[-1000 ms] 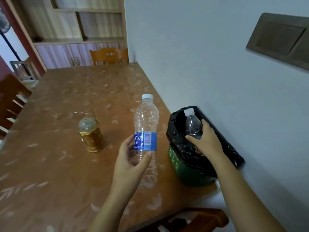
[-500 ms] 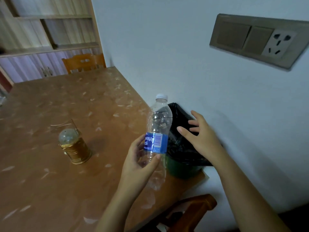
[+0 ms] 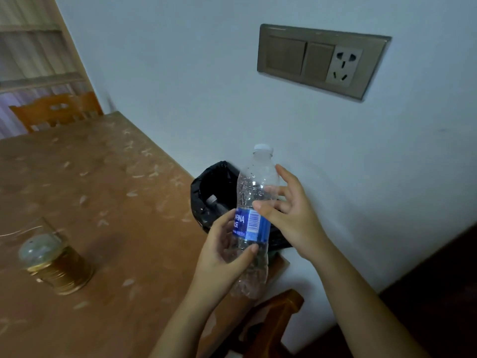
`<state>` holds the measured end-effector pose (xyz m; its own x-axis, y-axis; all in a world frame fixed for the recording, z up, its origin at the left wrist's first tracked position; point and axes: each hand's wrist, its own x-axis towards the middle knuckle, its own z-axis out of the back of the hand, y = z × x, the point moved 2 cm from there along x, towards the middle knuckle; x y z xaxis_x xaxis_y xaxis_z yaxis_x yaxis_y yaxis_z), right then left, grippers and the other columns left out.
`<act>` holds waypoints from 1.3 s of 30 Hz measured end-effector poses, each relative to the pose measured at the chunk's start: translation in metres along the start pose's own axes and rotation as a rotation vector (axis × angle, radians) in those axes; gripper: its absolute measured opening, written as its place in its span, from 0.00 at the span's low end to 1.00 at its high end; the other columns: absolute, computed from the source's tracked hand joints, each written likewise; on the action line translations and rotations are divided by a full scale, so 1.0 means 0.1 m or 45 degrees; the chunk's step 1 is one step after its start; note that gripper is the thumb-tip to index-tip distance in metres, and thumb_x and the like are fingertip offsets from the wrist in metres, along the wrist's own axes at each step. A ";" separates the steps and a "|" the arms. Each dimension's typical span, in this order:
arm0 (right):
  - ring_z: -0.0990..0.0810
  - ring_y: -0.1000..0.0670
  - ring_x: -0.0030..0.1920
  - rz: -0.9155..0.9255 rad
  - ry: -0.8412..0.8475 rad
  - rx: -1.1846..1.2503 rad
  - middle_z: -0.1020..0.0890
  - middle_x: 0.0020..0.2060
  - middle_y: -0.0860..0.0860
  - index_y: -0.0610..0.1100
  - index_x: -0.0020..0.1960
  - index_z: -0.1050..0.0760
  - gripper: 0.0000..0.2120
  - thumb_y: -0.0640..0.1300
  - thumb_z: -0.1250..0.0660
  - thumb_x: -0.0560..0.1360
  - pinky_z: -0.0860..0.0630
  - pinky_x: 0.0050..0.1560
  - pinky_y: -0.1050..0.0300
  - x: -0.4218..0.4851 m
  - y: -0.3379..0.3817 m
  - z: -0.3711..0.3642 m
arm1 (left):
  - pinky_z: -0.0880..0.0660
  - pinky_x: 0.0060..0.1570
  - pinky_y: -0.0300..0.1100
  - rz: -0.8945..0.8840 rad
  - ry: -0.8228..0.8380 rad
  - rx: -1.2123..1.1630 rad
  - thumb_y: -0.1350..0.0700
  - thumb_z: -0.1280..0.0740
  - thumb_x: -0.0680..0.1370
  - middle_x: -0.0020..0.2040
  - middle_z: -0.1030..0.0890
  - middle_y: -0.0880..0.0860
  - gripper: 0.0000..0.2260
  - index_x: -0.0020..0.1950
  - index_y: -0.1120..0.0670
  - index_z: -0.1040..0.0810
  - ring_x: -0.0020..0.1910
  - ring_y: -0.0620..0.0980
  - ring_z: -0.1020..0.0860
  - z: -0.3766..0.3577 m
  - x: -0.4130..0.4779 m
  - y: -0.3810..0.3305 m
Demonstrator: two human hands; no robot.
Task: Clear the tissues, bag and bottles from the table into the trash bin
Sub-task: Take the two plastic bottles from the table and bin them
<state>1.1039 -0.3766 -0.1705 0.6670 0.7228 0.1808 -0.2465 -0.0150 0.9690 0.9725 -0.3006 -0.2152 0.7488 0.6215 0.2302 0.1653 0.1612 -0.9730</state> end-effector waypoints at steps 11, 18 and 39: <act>0.22 0.53 0.51 0.206 -0.168 -0.112 0.28 0.57 0.54 0.62 0.65 0.43 0.35 0.44 0.27 0.67 0.23 0.46 0.64 0.36 0.20 0.08 | 0.30 0.61 0.39 0.036 -0.177 0.057 0.51 0.29 0.70 0.62 0.25 0.47 0.21 0.61 0.41 0.30 0.62 0.40 0.28 0.24 0.37 0.29; 0.26 0.51 0.57 0.320 -0.227 -0.145 0.32 0.63 0.48 0.54 0.71 0.45 0.38 0.41 0.28 0.69 0.24 0.46 0.67 0.79 0.16 -0.03 | 0.36 0.67 0.47 0.089 -0.358 0.402 0.53 0.30 0.72 0.67 0.30 0.48 0.23 0.65 0.45 0.32 0.67 0.46 0.34 0.50 0.56 0.60; 0.33 0.51 0.64 -0.009 0.239 -0.785 0.34 0.66 0.48 0.53 0.73 0.48 0.34 0.41 0.33 0.74 0.34 0.59 0.60 0.98 -0.94 -0.42 | 0.40 0.68 0.44 0.254 -0.308 0.475 0.50 0.30 0.72 0.73 0.41 0.46 0.30 0.70 0.46 0.39 0.67 0.36 0.44 0.50 0.59 0.93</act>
<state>1.1630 -0.2751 -0.2506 0.5493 0.8309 0.0884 -0.6388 0.3493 0.6855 0.9995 -0.2108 -0.2910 0.5647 0.8214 0.0802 -0.2408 0.2569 -0.9360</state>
